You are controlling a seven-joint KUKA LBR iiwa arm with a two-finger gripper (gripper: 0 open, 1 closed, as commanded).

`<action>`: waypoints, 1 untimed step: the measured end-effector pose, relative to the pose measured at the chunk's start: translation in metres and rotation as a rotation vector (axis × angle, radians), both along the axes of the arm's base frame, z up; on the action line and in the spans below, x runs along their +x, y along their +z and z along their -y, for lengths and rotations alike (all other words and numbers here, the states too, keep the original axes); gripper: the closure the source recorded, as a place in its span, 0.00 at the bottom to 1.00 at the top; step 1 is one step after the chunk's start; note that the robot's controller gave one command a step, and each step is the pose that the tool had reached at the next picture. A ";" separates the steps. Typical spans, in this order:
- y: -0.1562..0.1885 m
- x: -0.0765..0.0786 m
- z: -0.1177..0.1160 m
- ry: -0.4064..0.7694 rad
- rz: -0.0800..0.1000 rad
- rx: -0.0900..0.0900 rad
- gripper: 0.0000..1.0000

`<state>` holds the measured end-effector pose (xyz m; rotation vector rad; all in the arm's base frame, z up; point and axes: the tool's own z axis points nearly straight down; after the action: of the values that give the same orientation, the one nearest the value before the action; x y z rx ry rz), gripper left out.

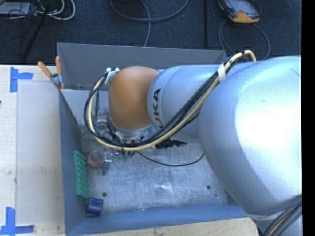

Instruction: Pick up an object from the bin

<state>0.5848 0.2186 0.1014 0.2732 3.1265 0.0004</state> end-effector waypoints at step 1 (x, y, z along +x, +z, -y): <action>0.002 -0.007 -0.017 -0.027 -0.003 0.001 0.00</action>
Offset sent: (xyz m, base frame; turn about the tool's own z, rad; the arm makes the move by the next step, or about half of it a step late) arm -0.0074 0.0165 0.0027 0.0293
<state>0.5774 0.2359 0.1036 0.3159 3.1256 0.0020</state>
